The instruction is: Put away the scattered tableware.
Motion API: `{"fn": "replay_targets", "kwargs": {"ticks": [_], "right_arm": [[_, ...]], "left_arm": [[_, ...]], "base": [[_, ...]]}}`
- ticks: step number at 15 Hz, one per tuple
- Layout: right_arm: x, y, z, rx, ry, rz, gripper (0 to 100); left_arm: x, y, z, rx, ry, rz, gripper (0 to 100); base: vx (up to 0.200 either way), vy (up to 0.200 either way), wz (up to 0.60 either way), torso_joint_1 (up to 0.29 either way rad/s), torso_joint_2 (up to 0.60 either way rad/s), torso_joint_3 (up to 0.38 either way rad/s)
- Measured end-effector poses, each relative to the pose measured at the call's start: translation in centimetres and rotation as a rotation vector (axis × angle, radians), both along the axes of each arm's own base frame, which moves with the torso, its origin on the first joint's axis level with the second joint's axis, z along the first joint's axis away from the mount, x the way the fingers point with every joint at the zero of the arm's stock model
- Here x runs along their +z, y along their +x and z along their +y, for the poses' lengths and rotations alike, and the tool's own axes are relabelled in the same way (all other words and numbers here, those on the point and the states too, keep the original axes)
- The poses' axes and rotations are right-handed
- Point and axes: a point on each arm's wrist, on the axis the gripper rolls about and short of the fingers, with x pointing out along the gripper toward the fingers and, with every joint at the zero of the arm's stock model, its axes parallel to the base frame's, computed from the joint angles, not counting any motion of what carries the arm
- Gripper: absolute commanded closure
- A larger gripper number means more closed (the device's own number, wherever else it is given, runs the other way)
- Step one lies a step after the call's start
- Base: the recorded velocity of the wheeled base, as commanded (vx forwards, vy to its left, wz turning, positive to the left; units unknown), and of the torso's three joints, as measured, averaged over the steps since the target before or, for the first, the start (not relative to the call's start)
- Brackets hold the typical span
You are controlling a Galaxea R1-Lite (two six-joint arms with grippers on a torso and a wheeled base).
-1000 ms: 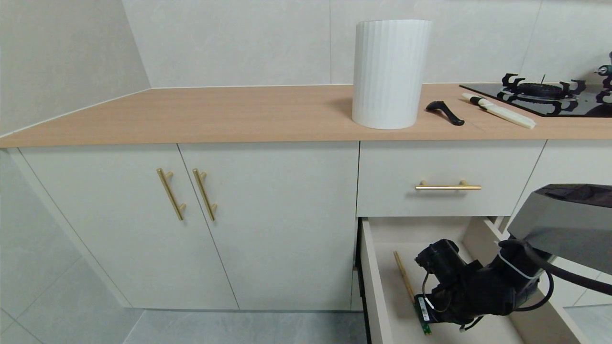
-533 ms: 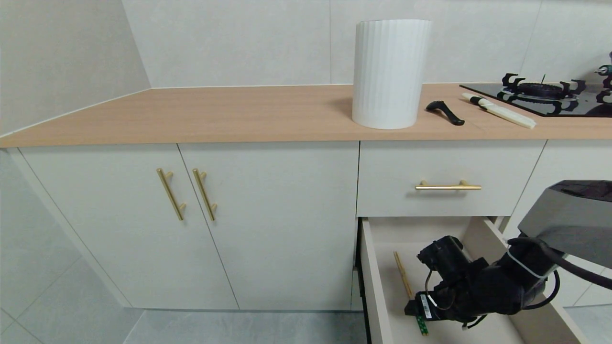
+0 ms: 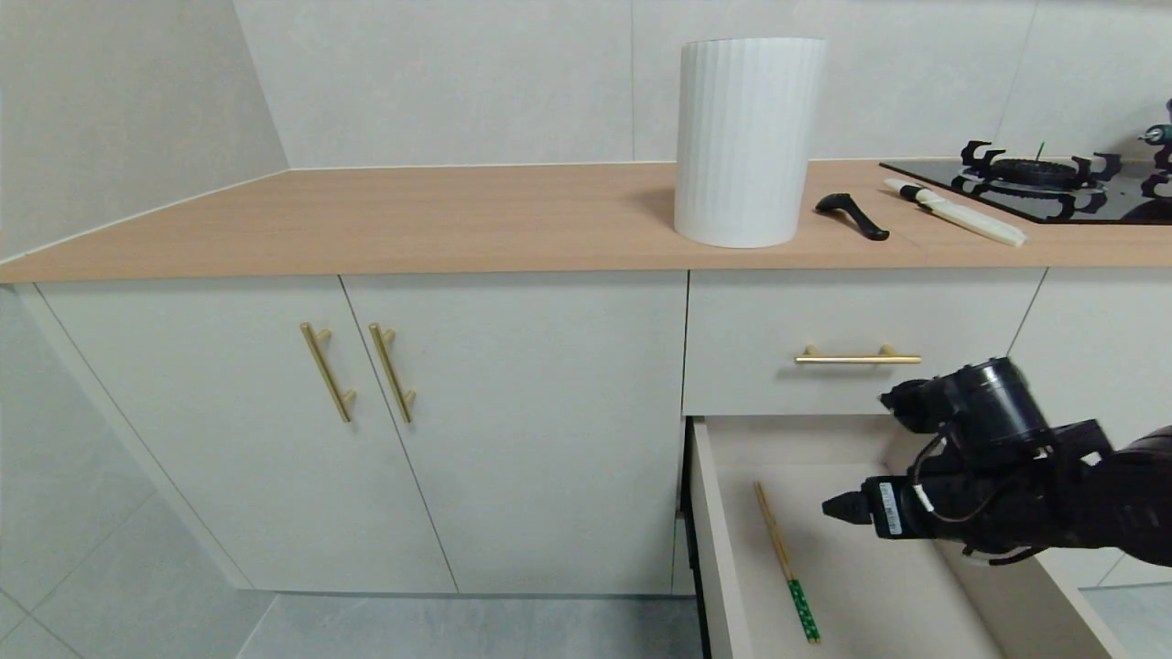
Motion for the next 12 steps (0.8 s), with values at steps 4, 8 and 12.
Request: {"fn": "replay_targets", "kwargs": {"ticks": [4,8,12], "right_arm": [[5.5,-3.1,-2.0,0.028,-0.005,-0.19,0],[7.3,-4.9,-2.8,0.047,-0.013,-0.272,0],[7.6,-5.3,-2.9,0.045,-0.009,-0.287,0]], "left_arm": [[0.0,0.0,0.0,0.0,0.0,0.0,0],[0.0,0.0,0.0,0.001,0.0,0.0,0],[0.0,0.0,0.0,0.0,0.0,-0.001,0]], "base": [[0.0,0.0,0.0,0.0,0.0,0.0],[0.0,0.0,0.0,0.037,-0.15,-0.108],[0.0,0.0,0.0,0.115,-0.37,-0.287]]}}
